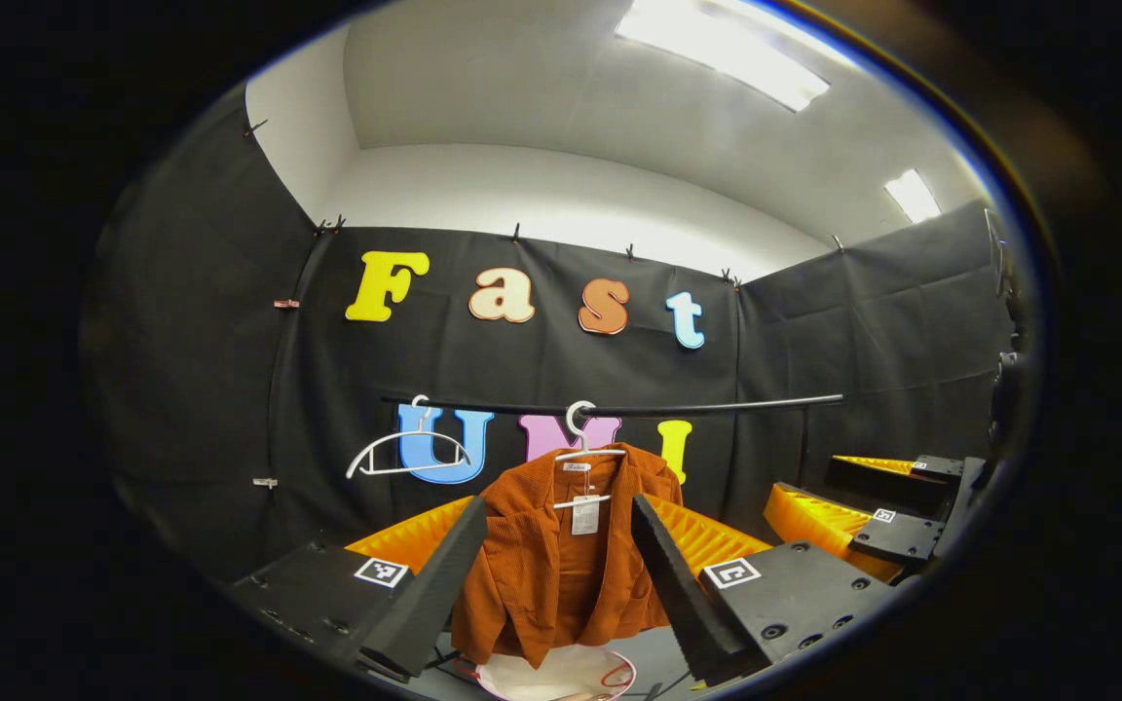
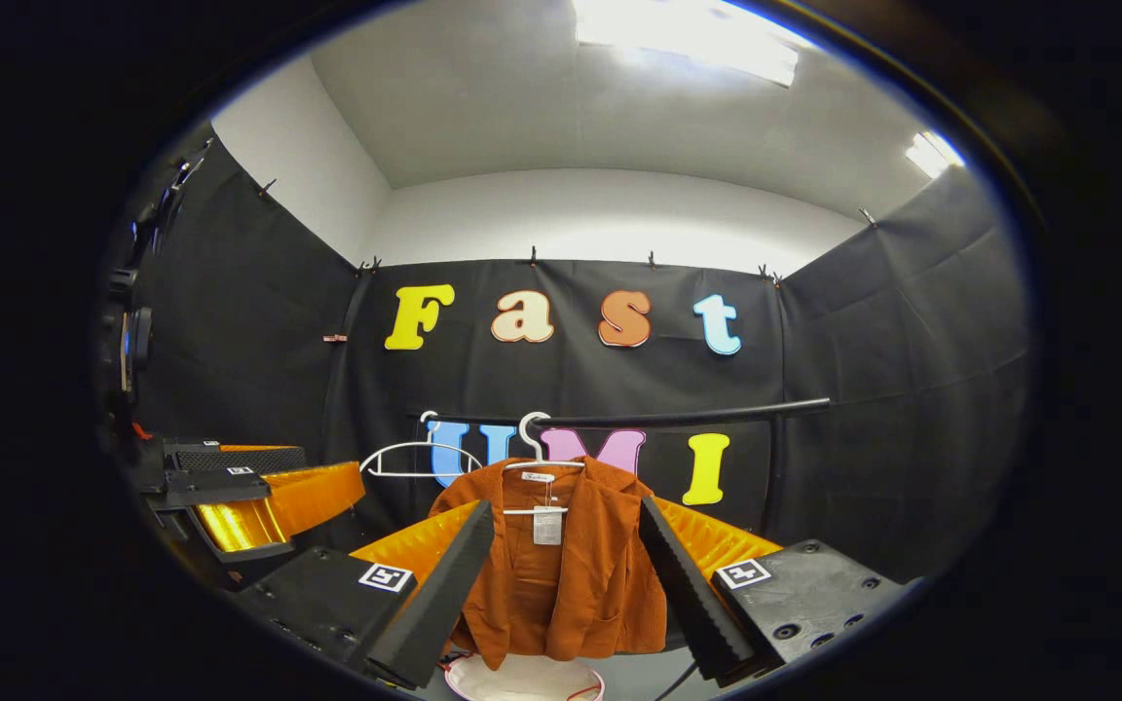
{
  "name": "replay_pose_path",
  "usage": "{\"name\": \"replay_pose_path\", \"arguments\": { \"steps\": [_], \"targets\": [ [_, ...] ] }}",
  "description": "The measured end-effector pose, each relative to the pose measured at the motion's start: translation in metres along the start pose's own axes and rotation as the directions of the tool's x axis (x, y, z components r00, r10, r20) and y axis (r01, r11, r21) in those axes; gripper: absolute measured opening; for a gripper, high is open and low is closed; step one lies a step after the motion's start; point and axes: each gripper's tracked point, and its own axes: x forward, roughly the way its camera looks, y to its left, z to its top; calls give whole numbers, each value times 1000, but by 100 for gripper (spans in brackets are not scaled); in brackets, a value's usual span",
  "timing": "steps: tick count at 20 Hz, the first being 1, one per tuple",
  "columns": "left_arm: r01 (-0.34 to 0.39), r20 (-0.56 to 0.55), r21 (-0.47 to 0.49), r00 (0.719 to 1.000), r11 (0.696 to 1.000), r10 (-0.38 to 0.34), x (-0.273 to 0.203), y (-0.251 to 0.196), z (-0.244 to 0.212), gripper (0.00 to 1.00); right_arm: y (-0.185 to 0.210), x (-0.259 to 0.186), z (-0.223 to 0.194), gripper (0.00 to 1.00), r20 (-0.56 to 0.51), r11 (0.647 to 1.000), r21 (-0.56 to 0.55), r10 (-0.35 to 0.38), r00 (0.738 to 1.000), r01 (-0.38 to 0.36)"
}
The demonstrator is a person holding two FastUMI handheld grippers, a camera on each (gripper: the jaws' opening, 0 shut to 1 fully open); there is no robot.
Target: Grasp the clothes on the hanger with both hands and then place them into the laundry hamper below.
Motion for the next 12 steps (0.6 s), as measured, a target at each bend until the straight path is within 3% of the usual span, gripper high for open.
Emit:
{"name": "replay_pose_path", "arguments": {
  "steps": [12],
  "targets": [
    [46,-25,-7,999,999,-46,3,11,-9,94,10,3,-8,97,-21,999,-10,-43,999,43]
  ]
}}
